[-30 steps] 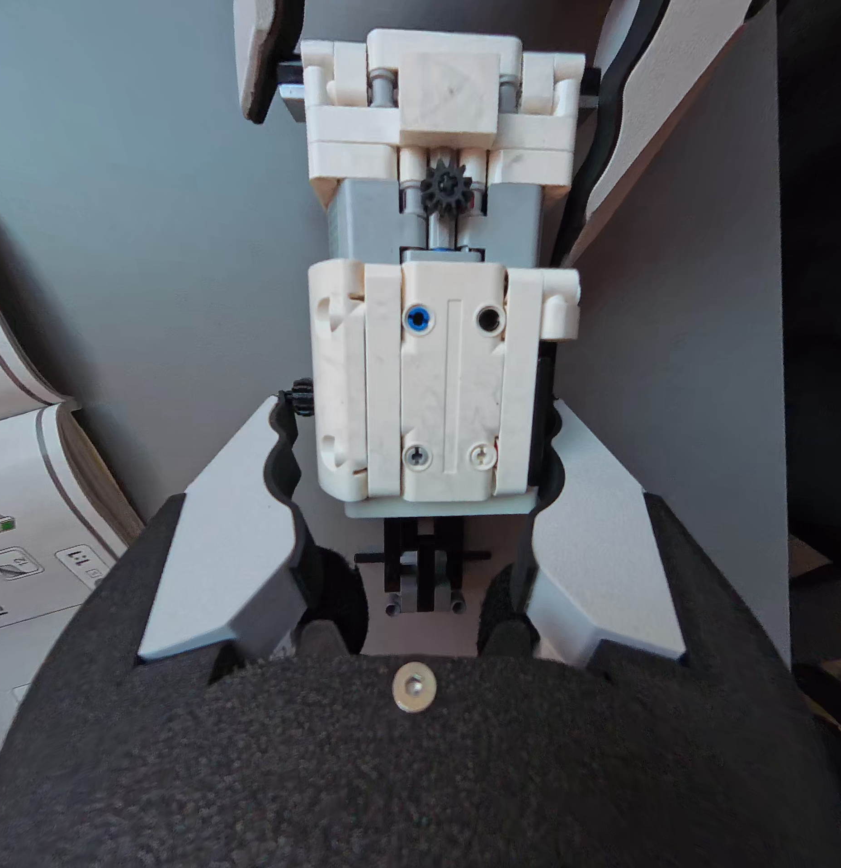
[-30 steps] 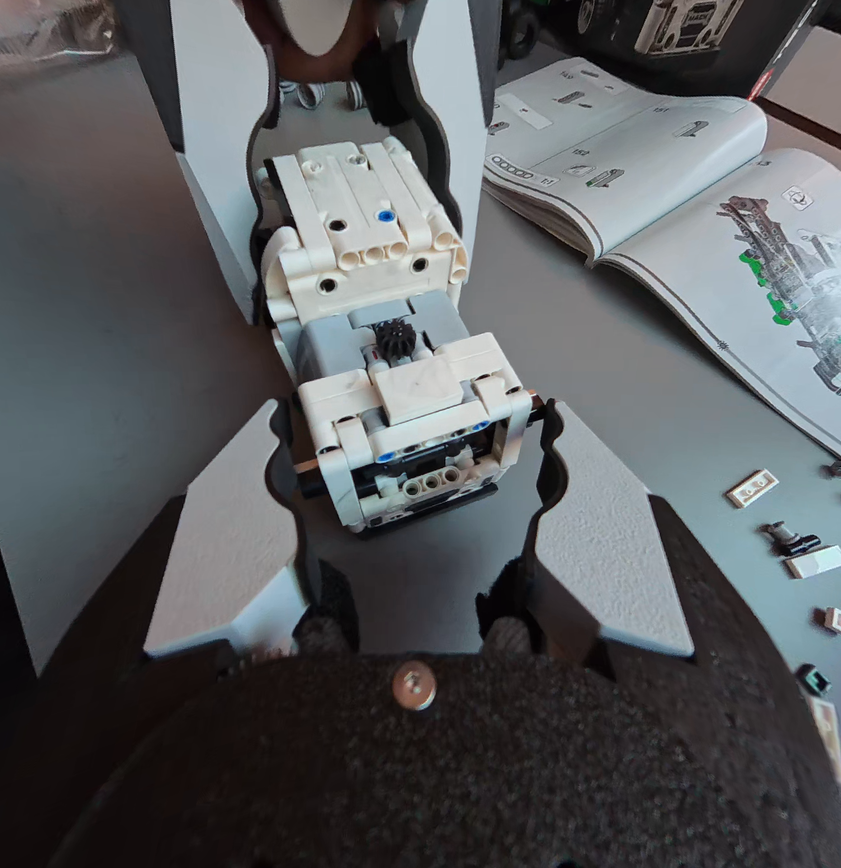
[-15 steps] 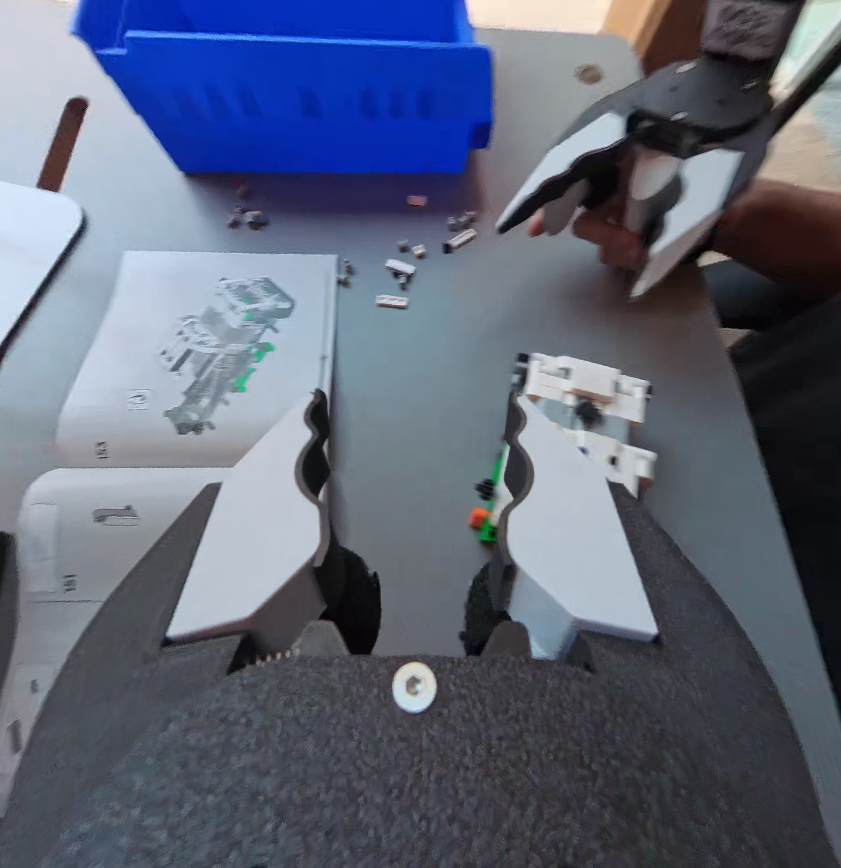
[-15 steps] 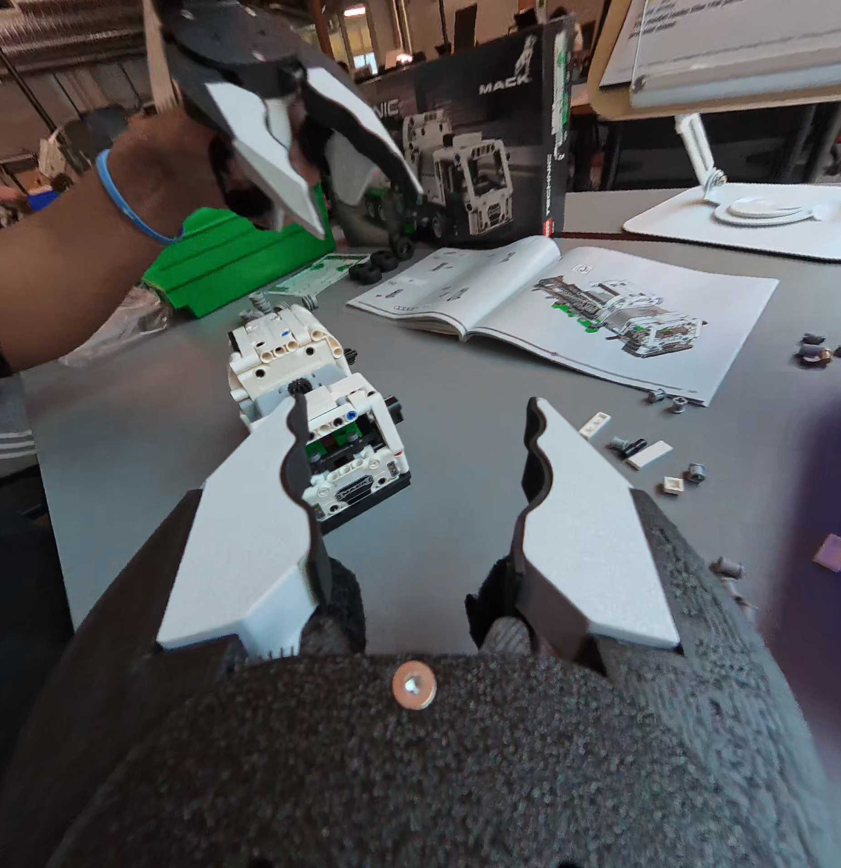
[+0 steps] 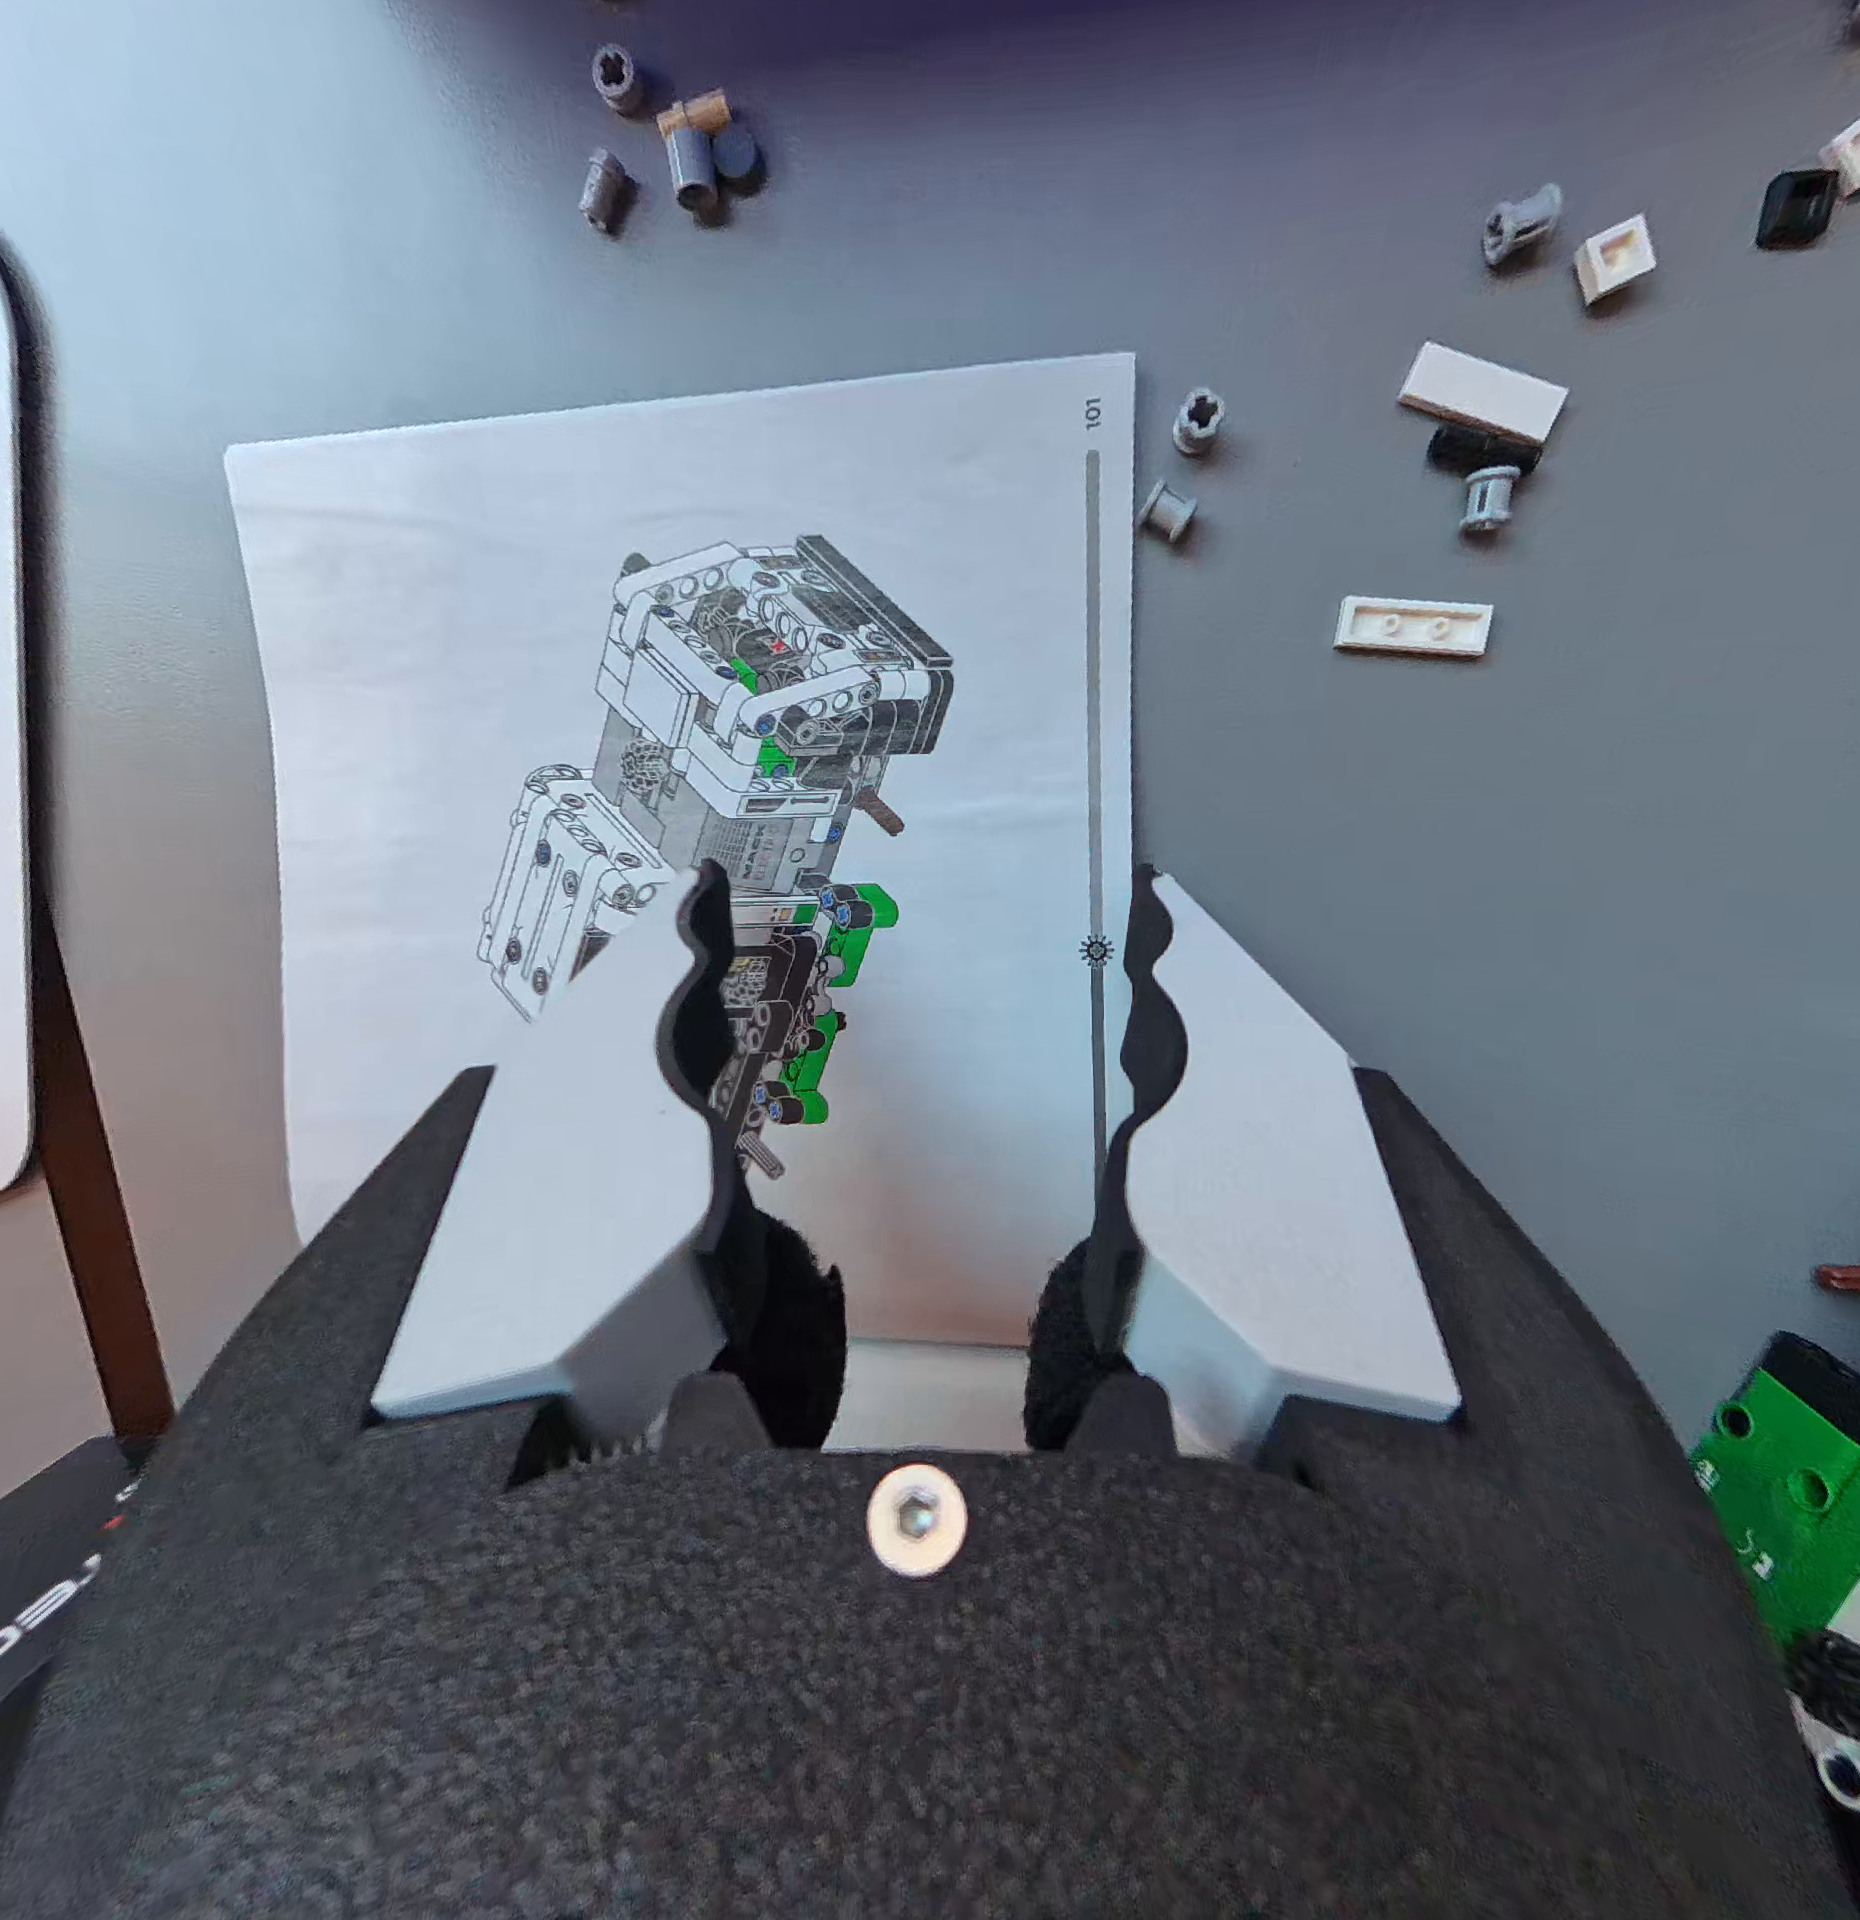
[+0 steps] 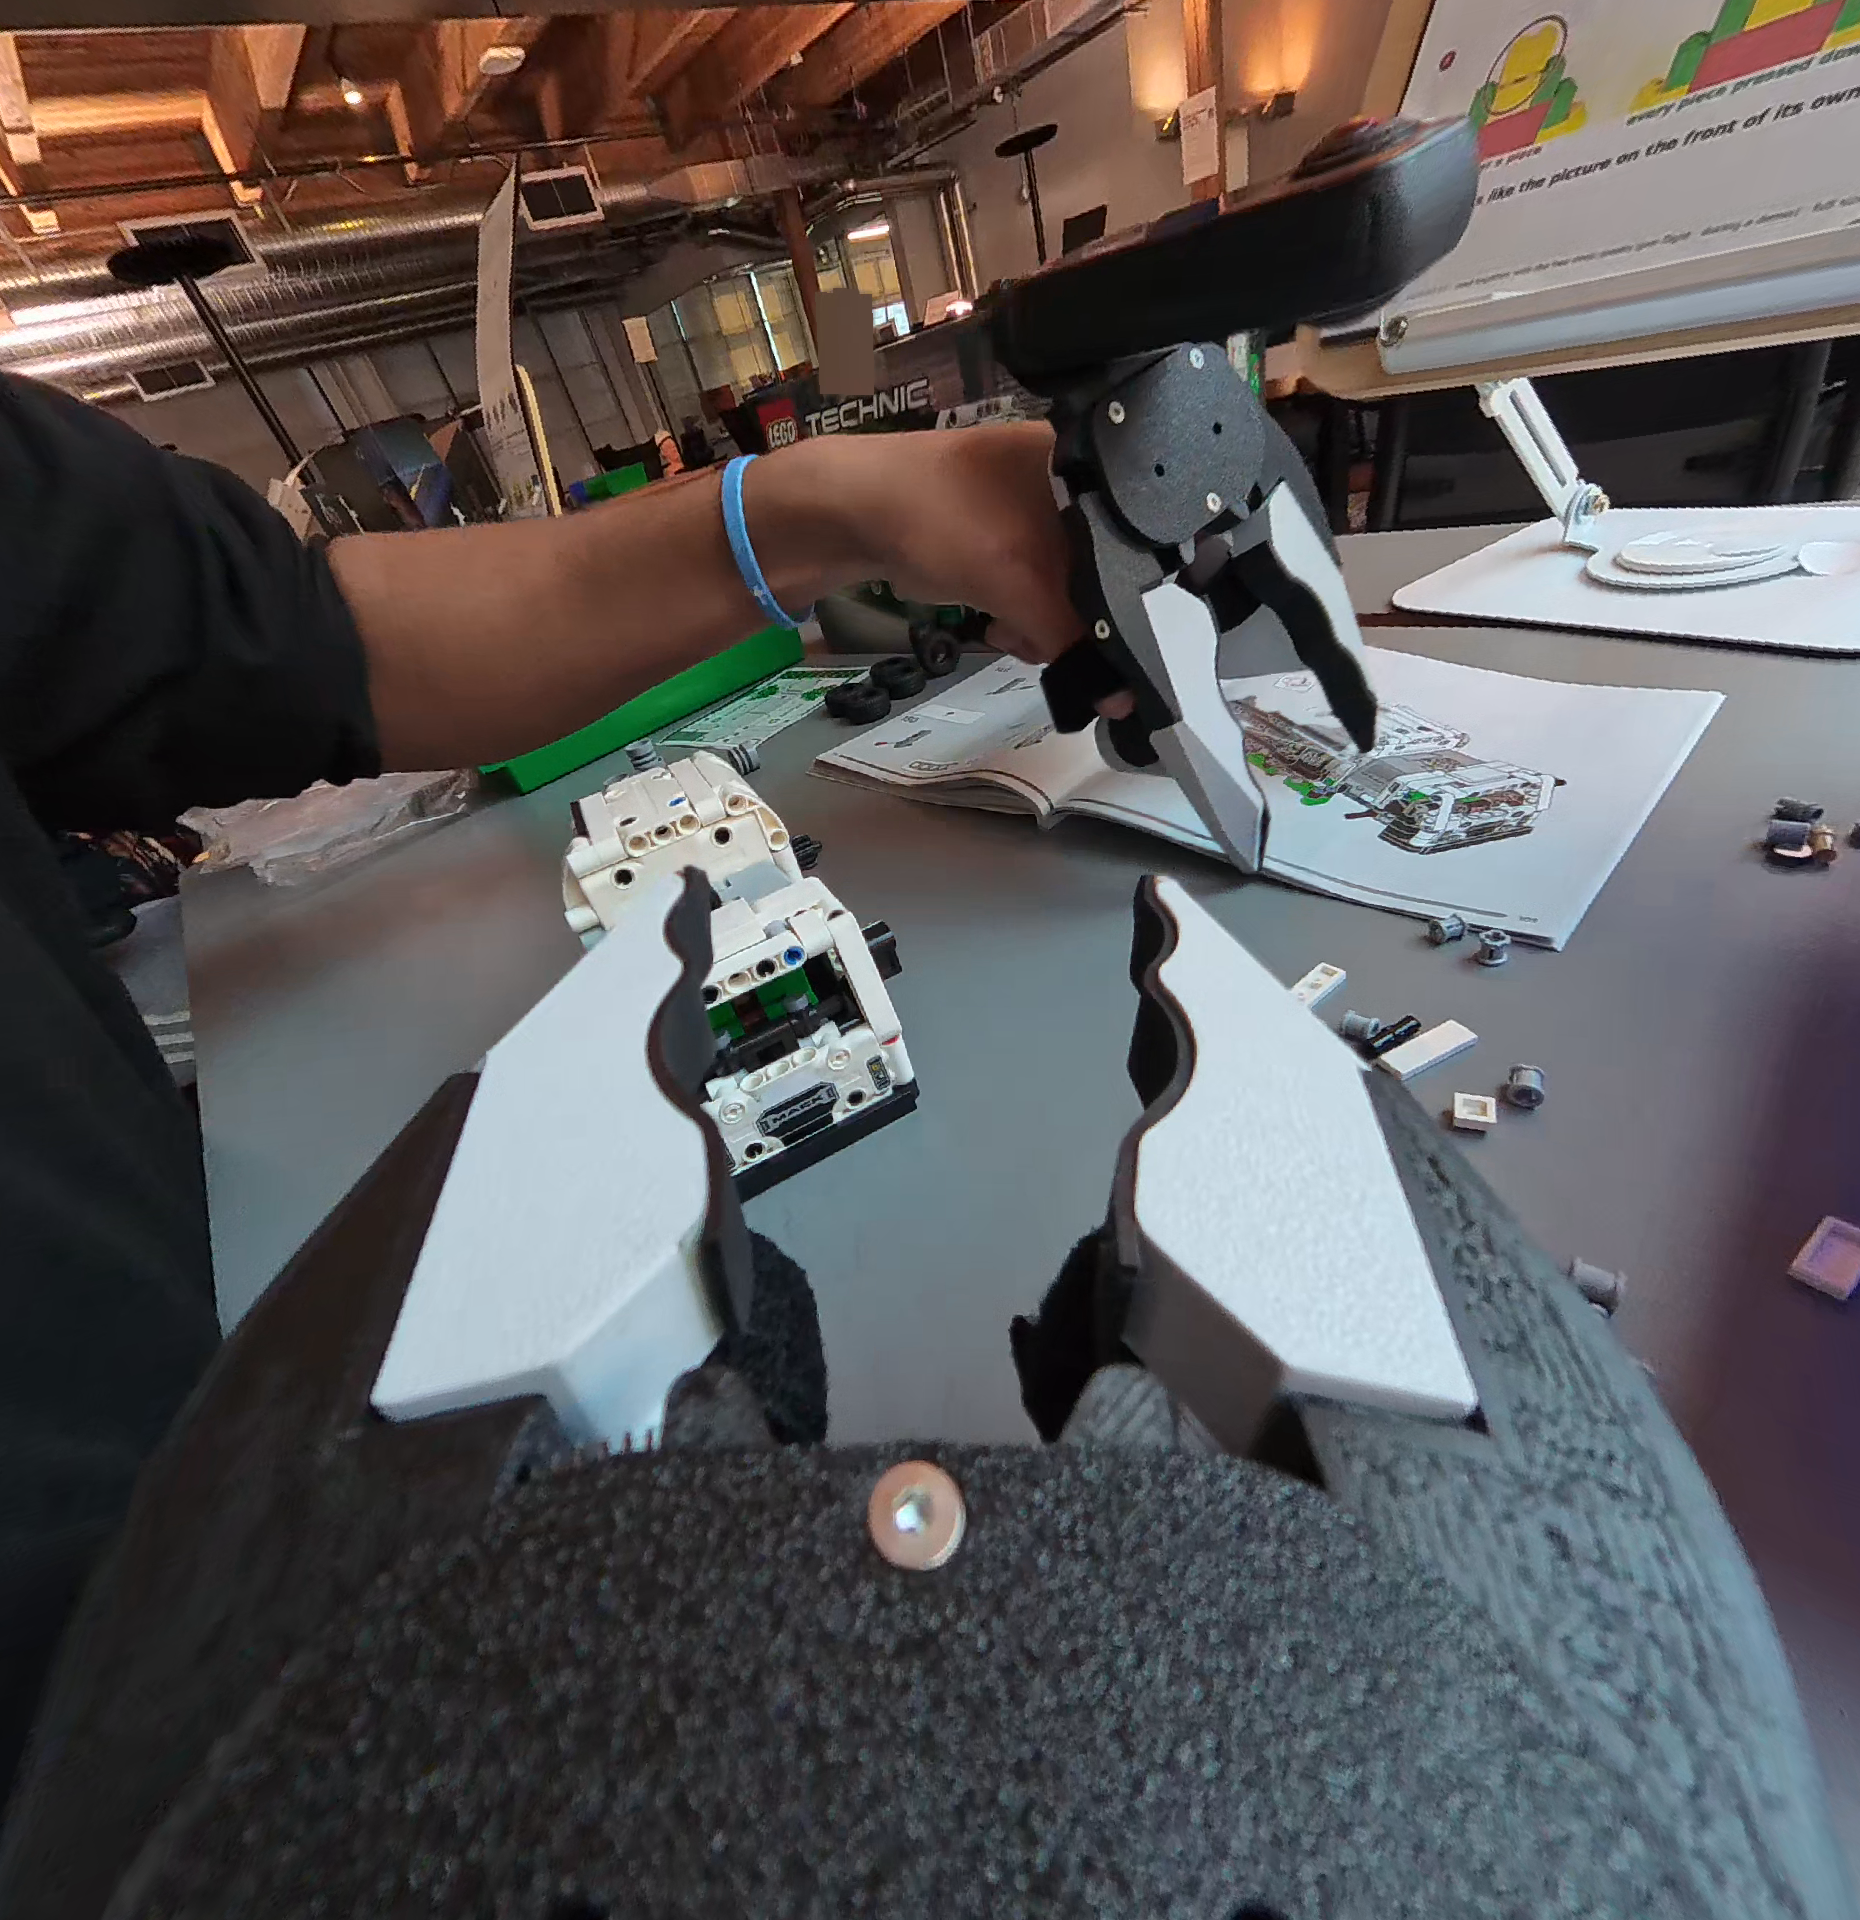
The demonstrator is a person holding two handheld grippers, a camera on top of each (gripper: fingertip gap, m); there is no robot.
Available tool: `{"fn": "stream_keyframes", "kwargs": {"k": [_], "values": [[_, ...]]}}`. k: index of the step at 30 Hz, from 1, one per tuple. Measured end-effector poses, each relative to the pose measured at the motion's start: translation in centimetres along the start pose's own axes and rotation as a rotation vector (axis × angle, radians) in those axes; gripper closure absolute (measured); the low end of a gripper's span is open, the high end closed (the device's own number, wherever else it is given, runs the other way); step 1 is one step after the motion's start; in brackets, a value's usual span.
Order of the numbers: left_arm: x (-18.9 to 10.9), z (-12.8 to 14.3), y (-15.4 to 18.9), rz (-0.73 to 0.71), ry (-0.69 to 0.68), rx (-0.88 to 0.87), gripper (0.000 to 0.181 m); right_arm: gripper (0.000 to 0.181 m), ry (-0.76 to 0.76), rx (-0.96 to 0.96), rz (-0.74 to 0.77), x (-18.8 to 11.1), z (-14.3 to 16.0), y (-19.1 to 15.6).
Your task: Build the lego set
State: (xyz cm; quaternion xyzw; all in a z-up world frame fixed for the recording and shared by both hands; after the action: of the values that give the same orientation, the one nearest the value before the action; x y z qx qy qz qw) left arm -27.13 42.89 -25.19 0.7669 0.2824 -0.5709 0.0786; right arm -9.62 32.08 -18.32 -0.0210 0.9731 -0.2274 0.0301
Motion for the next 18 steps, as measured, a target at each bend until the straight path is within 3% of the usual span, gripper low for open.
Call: {"fn": "stream_keyframes", "kwargs": {"k": [4, 12, 14, 18], "values": [[-0.6, 0.1, -0.4, -0.012, 0.002, -0.005, 0.105, 0.101, -0.022, 0.009, -0.026, 0.3, 0.3, -0.2], [-1.3, 0.9, 0.3, 0.063, 0.014, -0.053, 0.159, 0.101, -0.037, 0.030, -0.050, 0.4, 0.5, -0.3], [-0.7, 1.1, 1.2, 0.113, 0.001, -0.056, 0.157, 0.101, -0.037, 0.035, -0.052, 0.4, 0.5, -0.3], [-0.3, 0.5, 1.9, 0.113, 0.025, -0.037, 0.123, 0.102, -0.039, 0.043, -0.056, 0.4, 0.5, -0.4]]}}
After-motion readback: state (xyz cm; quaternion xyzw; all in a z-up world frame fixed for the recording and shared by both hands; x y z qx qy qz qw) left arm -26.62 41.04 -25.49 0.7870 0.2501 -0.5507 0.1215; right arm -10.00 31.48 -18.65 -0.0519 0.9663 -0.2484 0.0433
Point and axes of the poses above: each gripper's, where its closed fingertips meet, x out along the fingers, z out of its underside, y = z × x across the jaws, the point moved 3 cm from there along -x, back along the fingers, and after that the axes turned 12 degrees about x, right-handed, at the moved point
